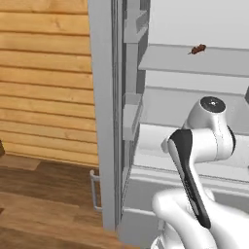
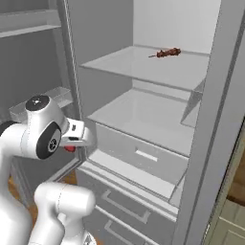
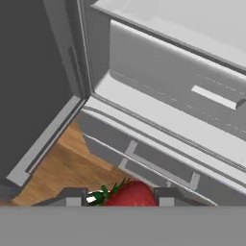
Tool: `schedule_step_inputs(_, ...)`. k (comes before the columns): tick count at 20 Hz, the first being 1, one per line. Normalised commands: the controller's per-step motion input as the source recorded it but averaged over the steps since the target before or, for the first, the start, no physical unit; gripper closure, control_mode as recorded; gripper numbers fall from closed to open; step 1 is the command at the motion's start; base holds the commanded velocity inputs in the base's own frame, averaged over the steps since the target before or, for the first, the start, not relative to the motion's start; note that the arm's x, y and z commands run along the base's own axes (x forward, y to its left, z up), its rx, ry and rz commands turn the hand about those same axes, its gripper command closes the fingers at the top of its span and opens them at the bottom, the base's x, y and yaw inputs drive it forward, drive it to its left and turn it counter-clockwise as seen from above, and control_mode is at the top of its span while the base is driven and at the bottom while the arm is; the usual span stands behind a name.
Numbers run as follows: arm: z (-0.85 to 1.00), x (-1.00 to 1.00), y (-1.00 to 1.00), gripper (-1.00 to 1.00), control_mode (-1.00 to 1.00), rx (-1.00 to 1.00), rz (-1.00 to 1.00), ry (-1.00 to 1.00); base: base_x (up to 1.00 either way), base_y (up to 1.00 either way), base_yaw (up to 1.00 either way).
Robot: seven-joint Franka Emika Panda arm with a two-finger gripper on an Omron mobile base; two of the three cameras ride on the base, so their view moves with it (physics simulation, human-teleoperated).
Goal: Take the strawberry from the fridge and place it on top of the pancake, located on the dining counter.
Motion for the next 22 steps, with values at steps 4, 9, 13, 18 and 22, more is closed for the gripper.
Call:
schedule_step_inputs(4, 0.00, 0.00, 0.00, 1.00, 1.00, 0.00, 0.00, 0.00, -0.45, -0.06, 0.71)
schedule_step_inputs(9, 0.00, 0.00, 0.00, 1.00, 1.00, 0.00, 0.00, 0.00, -0.32, 0.01, 0.82)
schedule_step_inputs(13, 0.00, 0.00, 0.00, 1.00, 1.00, 0.00, 0.00, 0.00, -0.61, 0.03, 0.73)
schedule_step_inputs(18, 0.00, 0.00, 0.00, 1.00, 1.00, 0.00, 0.00, 0.00, -0.65, 0.10, 0.63)
schedule_step_inputs(22, 0.00, 0.00, 0.00, 1.00, 1.00, 0.00, 0.00, 0.00, -0.24, 0.43, 0.54)
